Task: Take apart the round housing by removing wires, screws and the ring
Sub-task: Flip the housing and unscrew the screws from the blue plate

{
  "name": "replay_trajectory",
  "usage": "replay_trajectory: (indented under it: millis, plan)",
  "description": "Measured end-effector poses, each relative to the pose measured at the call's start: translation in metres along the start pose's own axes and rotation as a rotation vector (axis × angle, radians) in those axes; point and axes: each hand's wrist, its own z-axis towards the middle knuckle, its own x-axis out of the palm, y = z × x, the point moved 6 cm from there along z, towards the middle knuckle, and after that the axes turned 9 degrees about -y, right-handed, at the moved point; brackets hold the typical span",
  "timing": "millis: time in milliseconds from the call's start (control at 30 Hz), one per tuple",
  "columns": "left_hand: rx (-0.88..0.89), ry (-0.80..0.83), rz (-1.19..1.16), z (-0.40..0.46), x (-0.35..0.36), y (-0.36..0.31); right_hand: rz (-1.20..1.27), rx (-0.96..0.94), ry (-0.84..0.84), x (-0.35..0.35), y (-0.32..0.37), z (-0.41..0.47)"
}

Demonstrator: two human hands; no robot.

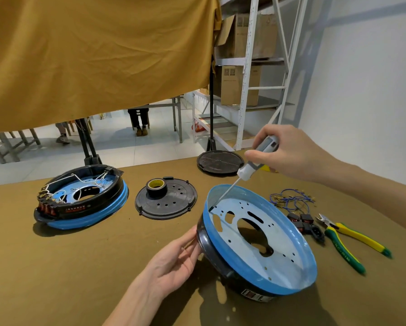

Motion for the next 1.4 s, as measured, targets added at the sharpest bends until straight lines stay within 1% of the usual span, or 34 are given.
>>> replay_trajectory:
  millis: [133,300,433,567,667,733,833,1000,1100,1200,1233,1333,1400]
  plan:
    - [0.118,-0.011,0.007,0.000,0.001,-0.008,0.027,0.047,0.002,-0.011,-0.004,-0.010]
    - [0.198,0.026,0.006,0.003,0.002,-0.012,0.008,0.082,-0.024,-0.019,-0.004,-0.019]
    - [0.294,0.045,0.089,0.004,0.005,-0.014,0.031,0.111,-0.058,-0.025,-0.003,-0.022]
    - [0.372,0.054,0.170,0.005,0.008,-0.013,0.077,0.109,0.009,-0.023,-0.001,-0.020]
    - [0.417,0.038,0.207,0.004,0.008,-0.015,0.212,0.147,0.033,-0.021,-0.003,-0.016]
    - [0.441,0.022,0.219,0.004,0.007,-0.016,0.260,0.140,0.068,-0.019,-0.003,-0.014]
    - [0.467,0.018,0.241,0.002,0.007,-0.017,0.206,0.111,0.114,-0.016,-0.001,-0.012]
    - [0.493,0.004,0.255,0.002,0.003,-0.022,0.039,0.037,0.118,-0.011,0.007,-0.012]
    - [0.464,-0.014,0.217,0.004,-0.002,-0.022,0.075,-0.016,0.165,-0.009,0.019,-0.006]
    - [0.439,-0.012,0.189,0.007,-0.005,-0.022,0.193,-0.027,0.228,-0.006,0.031,-0.003]
    - [0.435,-0.010,0.183,0.007,-0.005,-0.023,0.182,-0.035,0.230,-0.003,0.035,-0.002]
    - [0.424,0.001,0.170,0.010,-0.007,-0.023,-0.056,-0.098,0.159,0.005,0.043,0.002]
    - [0.416,0.002,0.164,0.011,-0.009,-0.022,-0.049,-0.080,0.199,0.010,0.049,0.006]
